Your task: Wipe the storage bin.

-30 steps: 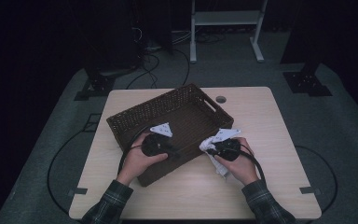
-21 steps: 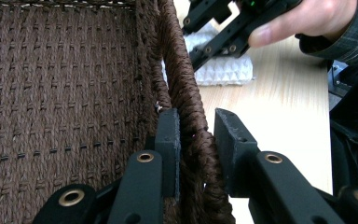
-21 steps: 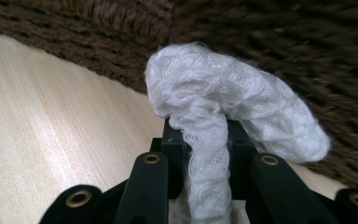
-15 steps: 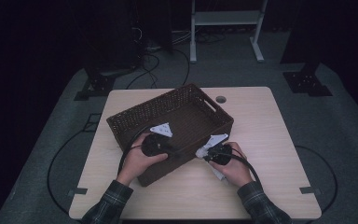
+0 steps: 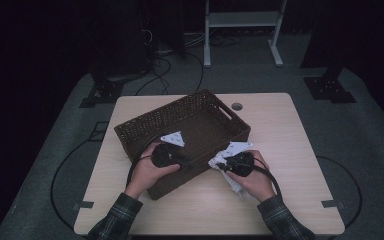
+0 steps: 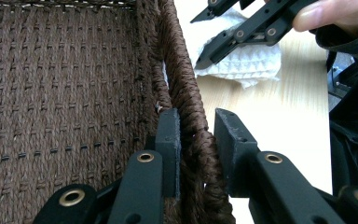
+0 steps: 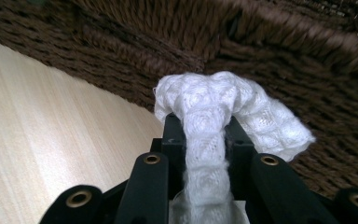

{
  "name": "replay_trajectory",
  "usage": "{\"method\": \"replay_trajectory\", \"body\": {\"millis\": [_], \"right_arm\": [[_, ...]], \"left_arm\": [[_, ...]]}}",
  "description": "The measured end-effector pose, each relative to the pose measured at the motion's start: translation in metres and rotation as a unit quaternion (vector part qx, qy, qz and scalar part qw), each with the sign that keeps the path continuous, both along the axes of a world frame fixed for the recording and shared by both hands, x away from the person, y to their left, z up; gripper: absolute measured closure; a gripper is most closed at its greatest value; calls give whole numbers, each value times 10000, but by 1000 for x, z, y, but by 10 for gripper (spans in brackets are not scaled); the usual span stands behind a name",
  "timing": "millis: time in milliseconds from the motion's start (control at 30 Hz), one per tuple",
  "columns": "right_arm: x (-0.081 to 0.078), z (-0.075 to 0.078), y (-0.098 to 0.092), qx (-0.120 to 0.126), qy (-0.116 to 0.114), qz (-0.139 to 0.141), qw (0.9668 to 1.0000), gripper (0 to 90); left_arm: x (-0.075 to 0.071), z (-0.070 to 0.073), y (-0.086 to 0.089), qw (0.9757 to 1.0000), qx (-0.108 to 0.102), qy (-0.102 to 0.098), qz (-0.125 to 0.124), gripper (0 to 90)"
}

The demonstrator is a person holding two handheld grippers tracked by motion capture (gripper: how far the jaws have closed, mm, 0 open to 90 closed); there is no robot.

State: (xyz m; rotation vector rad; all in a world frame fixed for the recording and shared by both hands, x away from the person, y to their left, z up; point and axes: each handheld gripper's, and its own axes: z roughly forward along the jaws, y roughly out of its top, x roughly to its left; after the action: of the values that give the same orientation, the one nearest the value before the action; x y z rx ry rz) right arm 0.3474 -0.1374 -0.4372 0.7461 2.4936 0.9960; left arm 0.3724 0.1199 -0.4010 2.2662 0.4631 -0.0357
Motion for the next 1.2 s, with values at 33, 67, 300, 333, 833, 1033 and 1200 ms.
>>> {"method": "replay_trajectory", "body": {"millis": [33, 67, 300, 333, 833, 1033, 1200], "right_arm": [[-1, 2, 0, 30, -1, -6, 10000, 745], [-1, 3, -1, 80, 1, 36, 10000, 746], [-8, 20, -5, 384, -160, 95, 9991, 746], [-9, 22, -5, 400, -192, 118, 9989, 746], [-9, 18, 2, 451, -112, 201, 9987, 748], [-3, 0, 9, 204, 68, 211, 9995, 749], [0, -13, 15, 68, 266, 203, 9994, 749]], "left_arm": [[0, 0, 0, 10000, 1, 0, -1, 713], [0, 0, 0, 10000, -4, 5, 6, 713], [0, 0, -1, 10000, 0, 15, 15, 713], [0, 0, -1, 10000, 1, 16, 17, 713], [0, 0, -1, 10000, 17, 12, 23, 713], [0, 0, -1, 10000, 14, -2, 10, 713], [-1, 0, -1, 10000, 10, 6, 21, 712]]}}
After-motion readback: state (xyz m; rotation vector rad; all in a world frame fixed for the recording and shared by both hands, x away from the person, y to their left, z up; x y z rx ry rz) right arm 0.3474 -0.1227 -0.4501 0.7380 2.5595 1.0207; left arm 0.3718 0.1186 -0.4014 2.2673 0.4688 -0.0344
